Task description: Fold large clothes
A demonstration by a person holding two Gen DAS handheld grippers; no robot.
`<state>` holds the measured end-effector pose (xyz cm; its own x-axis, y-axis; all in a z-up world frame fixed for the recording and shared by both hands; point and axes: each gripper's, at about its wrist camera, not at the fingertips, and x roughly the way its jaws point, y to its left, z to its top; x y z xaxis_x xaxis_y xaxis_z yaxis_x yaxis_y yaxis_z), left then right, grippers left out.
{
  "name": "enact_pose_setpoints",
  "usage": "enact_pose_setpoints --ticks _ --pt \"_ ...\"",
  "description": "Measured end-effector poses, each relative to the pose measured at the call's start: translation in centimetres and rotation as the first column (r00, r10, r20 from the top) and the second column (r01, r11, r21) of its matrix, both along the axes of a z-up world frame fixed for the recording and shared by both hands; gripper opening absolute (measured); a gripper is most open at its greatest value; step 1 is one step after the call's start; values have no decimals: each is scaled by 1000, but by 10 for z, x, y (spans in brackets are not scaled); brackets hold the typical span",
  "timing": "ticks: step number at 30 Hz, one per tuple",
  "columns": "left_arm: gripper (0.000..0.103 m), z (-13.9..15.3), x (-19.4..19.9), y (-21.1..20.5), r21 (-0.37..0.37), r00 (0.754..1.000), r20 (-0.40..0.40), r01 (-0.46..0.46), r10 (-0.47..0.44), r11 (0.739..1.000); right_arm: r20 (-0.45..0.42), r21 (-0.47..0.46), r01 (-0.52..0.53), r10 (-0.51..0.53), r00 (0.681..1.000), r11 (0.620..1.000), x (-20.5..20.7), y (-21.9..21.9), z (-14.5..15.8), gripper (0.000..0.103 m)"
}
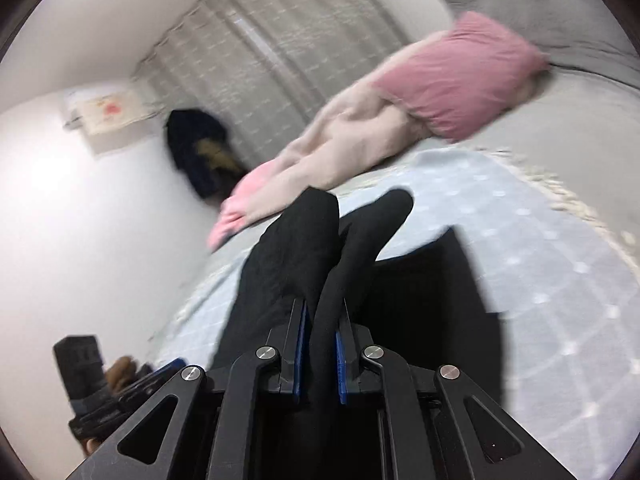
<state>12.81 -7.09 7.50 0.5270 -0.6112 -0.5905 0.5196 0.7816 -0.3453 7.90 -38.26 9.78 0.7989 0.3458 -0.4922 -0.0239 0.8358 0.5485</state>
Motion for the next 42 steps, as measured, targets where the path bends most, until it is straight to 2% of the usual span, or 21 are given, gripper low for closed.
enact_pose_setpoints --ticks 2,4,6,8,10,13,14,17,19,22,24,27,28,30,32,33,35,36,37,39,42 --pt "57 -15 2 -19 41 999 -23 35 -34 999 -51 19 86 -84 995 996 -3 -30 -13 9" --pt "57 -28 -2 -34 74 999 -10 44 -43 996 -95 -6 152 -152 984 988 -9 -53 -31 6" --pt "57 -32 -6 -42 124 999 20 43 -45 991 -187 65 147 -133 973 987 -6 -74 -62 8" --pt "57 -32 -11 -48 177 997 67 27 -40 984 -245 7 181 -174 954 983 -10 -81 -76 10" --pt "57 -29 -13 -51 204 996 78 36 -53 978 -230 16 190 -181 956 982 -19 -86 -72 10" --pt "56 -24 -11 -53 219 996 67 37 -53 975 -159 29 163 -157 975 986 -17 -69 -43 15" --pt "52 -19 -11 -51 206 996 69 37 -53 978 -134 5 140 -138 981 990 -14 -58 -29 20" --pt "51 -2 -15 -41 144 995 94 29 -43 989 -74 -74 38 -43 996 997 -10 -17 2 34" --pt "51 -2 -13 -39 129 995 81 43 -54 991 -49 -120 -19 13 999 993 -5 9 11 38" --pt "51 -19 -16 -46 150 996 39 77 -83 986 -43 -196 -39 31 999 980 5 36 1 38" --pt "51 -31 -31 -52 202 991 95 71 -92 977 -96 -239 -11 -13 995 971 12 34 -23 38" --pt "51 -48 -46 -60 271 987 104 92 -124 958 -219 -255 45 -103 970 966 18 16 -69 37" --pt "51 -50 -52 -62 292 983 125 91 -133 952 -223 -263 48 -109 969 964 15 12 -80 37" --pt "51 -46 -58 -62 322 979 141 94 -146 942 -211 -285 36 -99 972 958 7 12 -80 38" --pt "54 -35 -54 -57 310 983 113 106 -147 945 -227 -335 1 -82 970 942 5 16 -72 40" --pt "57 -28 -51 -53 294 985 89 117 -149 949 -241 -347 -16 -73 968 938 6 16 -67 44" --pt "73 -17 -40 -43 257 990 49 117 -133 959 -261 -343 -32 -63 963 939 9 10 -56 54" --pt "77 -11 -33 -36 231 993 33 100 -111 968 -259 -328 -29 -60 964 944 11 5 -50 61" --pt "83 -5 -22 -27 192 996 10 82 -86 978 -252 -306 -24 -57 966 952 13 -1 -45 64" --pt "90 -3 -2 -15 146 997 -52 61 -54 987 -249 -206 -24 -29 968 978 16 -18 -35 82" --pt "93 -16 32 -2 82 979 -202 16 1 997 -316 -36 -61 47 948 997 34 -40 -42 87"
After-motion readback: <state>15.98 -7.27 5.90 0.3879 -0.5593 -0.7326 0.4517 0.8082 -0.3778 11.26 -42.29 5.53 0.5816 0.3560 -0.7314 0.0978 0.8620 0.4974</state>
